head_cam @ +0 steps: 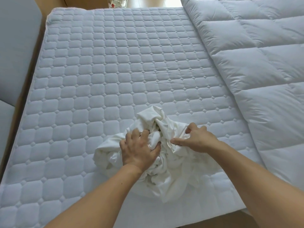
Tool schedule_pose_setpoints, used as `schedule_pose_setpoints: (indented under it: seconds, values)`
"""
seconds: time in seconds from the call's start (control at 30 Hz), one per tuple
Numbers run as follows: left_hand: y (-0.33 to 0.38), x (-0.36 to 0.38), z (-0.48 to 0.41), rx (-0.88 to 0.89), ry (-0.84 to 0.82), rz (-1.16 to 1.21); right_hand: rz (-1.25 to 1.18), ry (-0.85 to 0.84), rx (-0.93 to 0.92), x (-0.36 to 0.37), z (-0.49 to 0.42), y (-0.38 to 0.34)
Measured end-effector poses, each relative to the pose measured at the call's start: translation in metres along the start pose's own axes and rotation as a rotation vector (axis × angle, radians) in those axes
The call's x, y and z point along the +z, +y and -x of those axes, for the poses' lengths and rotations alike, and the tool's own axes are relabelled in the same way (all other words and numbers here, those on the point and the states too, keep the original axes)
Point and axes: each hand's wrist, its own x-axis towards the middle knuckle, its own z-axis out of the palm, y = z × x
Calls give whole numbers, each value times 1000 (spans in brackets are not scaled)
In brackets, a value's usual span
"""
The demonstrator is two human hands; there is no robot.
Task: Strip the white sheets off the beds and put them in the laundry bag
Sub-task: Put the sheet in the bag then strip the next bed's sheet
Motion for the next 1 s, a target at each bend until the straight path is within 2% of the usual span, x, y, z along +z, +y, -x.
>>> schedule_pose_setpoints:
  seconds: [0.17, 0.23, 0.3, 0.4, 0.43, 0.5, 0.57, 0.67, 0.73, 0.87, 1.0]
  values:
    - [-5, -8, 8, -19, -133, 25, -466, 148, -23, 13, 13, -17]
    - [-8, -7, 7, -55, -158, 109, -588, 213, -93, 25, 22, -33]
    - [-19, -9, 2, -126, -193, 401, -537, 287, -195, 54, 41, -43]
    - [-41, -21, -6, -365, -350, 1192, -460, 406, -335, 104, 66, -42]
    - [-46, -27, -8, -398, -403, 1282, -419, 449, -363, 118, 72, -41]
    - [-46, -36, -6, -362, -420, 1239, -304, 458, -389, 143, 81, -41]
    - [-39, -39, 0, -325, -271, 1101, -193, 520, -443, 167, 87, -44]
    - [-23, -48, 14, -146, -65, 797, -63, 511, -476, 191, 93, -46]
    - [-10, -51, 13, -16, -105, 642, 39, 498, -475, 194, 93, -45]
    - [11, -41, -9, -68, -341, 381, 33, 331, -438, 203, 103, -46]
    - [-6, -31, -6, -45, -199, 270, -58, 102, -518, 168, 125, -36]
